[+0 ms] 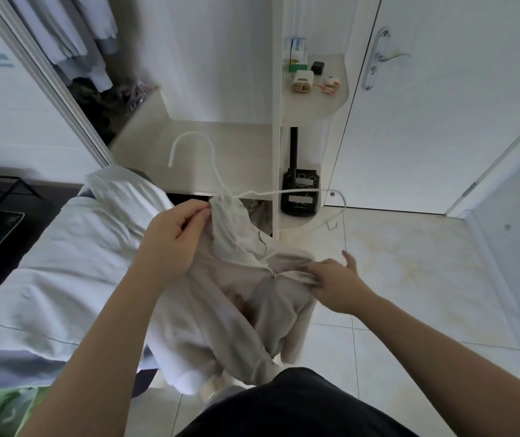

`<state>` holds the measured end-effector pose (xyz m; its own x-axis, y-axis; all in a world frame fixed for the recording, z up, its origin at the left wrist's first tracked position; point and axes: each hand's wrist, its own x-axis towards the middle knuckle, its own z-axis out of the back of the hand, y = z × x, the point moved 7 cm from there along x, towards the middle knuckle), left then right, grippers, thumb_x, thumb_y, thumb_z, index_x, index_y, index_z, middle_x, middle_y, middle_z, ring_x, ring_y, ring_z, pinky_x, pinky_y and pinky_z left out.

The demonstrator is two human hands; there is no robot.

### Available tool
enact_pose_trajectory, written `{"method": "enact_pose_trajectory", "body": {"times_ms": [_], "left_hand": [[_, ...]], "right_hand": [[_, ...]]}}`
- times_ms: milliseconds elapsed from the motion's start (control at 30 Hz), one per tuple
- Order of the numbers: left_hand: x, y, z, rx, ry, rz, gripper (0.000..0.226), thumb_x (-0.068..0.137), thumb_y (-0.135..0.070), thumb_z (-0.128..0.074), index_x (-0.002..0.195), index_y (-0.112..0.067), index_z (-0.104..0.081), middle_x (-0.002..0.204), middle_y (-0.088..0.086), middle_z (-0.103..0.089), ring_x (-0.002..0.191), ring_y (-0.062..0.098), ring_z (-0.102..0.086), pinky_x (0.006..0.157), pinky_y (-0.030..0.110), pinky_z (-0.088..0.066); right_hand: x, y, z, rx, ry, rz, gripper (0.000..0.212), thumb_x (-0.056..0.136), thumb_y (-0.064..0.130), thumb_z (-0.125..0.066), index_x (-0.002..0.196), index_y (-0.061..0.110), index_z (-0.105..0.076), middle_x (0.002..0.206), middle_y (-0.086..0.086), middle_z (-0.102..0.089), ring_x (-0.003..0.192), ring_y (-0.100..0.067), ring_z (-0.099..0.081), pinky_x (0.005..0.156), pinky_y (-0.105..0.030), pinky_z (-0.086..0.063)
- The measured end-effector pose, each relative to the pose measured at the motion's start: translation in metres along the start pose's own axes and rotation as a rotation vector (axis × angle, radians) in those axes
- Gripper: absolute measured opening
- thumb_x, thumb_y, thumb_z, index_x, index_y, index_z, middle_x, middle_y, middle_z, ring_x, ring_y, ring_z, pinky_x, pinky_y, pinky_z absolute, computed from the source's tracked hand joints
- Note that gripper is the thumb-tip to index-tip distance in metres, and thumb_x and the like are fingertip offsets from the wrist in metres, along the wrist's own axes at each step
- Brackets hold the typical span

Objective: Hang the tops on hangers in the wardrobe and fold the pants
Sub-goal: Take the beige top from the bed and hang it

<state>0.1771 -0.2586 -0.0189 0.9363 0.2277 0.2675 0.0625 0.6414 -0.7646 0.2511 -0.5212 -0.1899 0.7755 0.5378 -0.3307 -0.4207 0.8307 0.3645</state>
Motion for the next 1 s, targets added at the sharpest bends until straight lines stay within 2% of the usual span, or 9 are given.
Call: {"method": "enact_pose_trajectory", "body": {"times_ms": [67,200,333,400,500,600,733,900,1000], "left_hand": [[-0.005,0.008,0.0,0.005,0.051,0.02,0.021,0.103,-0.011,-0.054,0.101,-0.017,-0.074,0.089,-0.007,-0.073,0.087,0.009,-0.066,0.078,0.017,-0.048],[-0.011,0.017,0.0,0.02,0.101,0.03,0.024,0.102,-0.009,-0.054,0.1,-0.023,-0.074,0.093,-0.019,-0.073,0.088,0.001,-0.065,0.076,0.008,-0.046],[-0.011,0.025,-0.002,0.076,0.144,0.033,0.022,0.103,-0.012,-0.054,0.1,-0.015,-0.075,0.086,-0.005,-0.074,0.087,0.018,-0.067,0.079,0.031,-0.05],[-0.012,0.029,-0.005,0.101,0.179,0.035,0.022,0.103,-0.014,-0.054,0.101,-0.017,-0.075,0.085,-0.002,-0.074,0.084,0.022,-0.067,0.077,0.035,-0.049],[-0.013,0.026,-0.017,0.178,0.264,0.0,0.021,0.102,-0.016,-0.055,0.099,-0.02,-0.075,0.083,-0.006,-0.073,0.079,0.014,-0.066,0.074,0.031,-0.049],[-0.011,0.011,-0.036,0.188,0.324,-0.065,0.02,0.102,-0.019,-0.056,0.103,-0.025,-0.076,0.087,-0.016,-0.072,0.081,0.002,-0.065,0.074,0.023,-0.049],[-0.007,-0.016,-0.063,0.164,0.354,-0.128,0.022,0.103,-0.029,-0.054,0.105,-0.026,-0.075,0.09,-0.017,-0.072,0.084,0.001,-0.064,0.081,0.031,-0.052],[0.0,-0.017,-0.052,0.16,0.305,-0.108,0.022,0.103,-0.029,-0.052,0.105,-0.029,-0.075,0.089,-0.021,-0.071,0.084,0.001,-0.064,0.081,0.037,-0.054],[0.0,-0.013,-0.043,0.107,0.248,-0.091,0.018,0.101,-0.025,-0.057,0.1,-0.029,-0.075,0.081,-0.016,-0.071,0.075,0.007,-0.064,0.074,0.041,-0.054]], "right_hand": [[-0.001,-0.014,0.016,-0.06,-0.134,-0.023,0.014,0.084,0.019,-0.048,0.087,0.032,-0.049,0.083,0.016,-0.05,0.122,-0.014,-0.049,0.118,-0.051,0.006],[-0.008,-0.027,0.042,-0.12,-0.333,-0.003,0.02,0.085,0.011,-0.051,0.082,0.028,-0.061,0.084,0.019,-0.053,0.115,-0.013,-0.053,0.118,-0.049,0.005],[-0.015,-0.03,0.067,-0.051,-0.468,0.044,0.019,0.082,0.01,-0.051,0.084,0.021,-0.066,0.084,0.018,-0.055,0.106,-0.018,-0.059,0.119,-0.05,-0.001],[-0.019,-0.028,0.079,-0.043,-0.518,0.07,0.018,0.08,0.011,-0.05,0.083,0.02,-0.066,0.084,0.014,-0.059,0.104,-0.02,-0.06,0.118,-0.051,-0.005],[-0.019,-0.021,0.095,0.049,-0.462,0.102,0.029,0.084,-0.002,-0.056,0.092,0.023,-0.068,0.087,0.007,-0.063,0.103,-0.02,-0.06,0.119,-0.046,-0.009],[-0.018,0.015,0.112,0.147,-0.329,0.277,0.037,0.094,0.003,-0.056,0.098,0.038,-0.065,0.092,0.006,-0.068,0.091,-0.009,-0.058,0.11,-0.044,-0.031],[-0.021,0.077,0.118,0.341,-0.305,0.474,0.016,0.094,0.007,-0.056,0.102,0.01,-0.07,0.107,0.002,-0.061,0.103,-0.015,-0.058,0.096,-0.027,-0.043],[-0.024,0.073,0.119,0.46,-0.362,0.359,0.018,0.102,0.026,-0.049,0.086,0.029,-0.055,0.069,0.017,-0.056,0.066,-0.003,-0.051,0.064,-0.015,-0.037],[-0.027,0.06,0.119,0.493,-0.402,0.303,0.016,0.101,0.031,-0.052,0.086,0.029,-0.052,0.065,0.009,-0.052,0.06,-0.004,-0.045,0.063,-0.024,-0.036]]}}
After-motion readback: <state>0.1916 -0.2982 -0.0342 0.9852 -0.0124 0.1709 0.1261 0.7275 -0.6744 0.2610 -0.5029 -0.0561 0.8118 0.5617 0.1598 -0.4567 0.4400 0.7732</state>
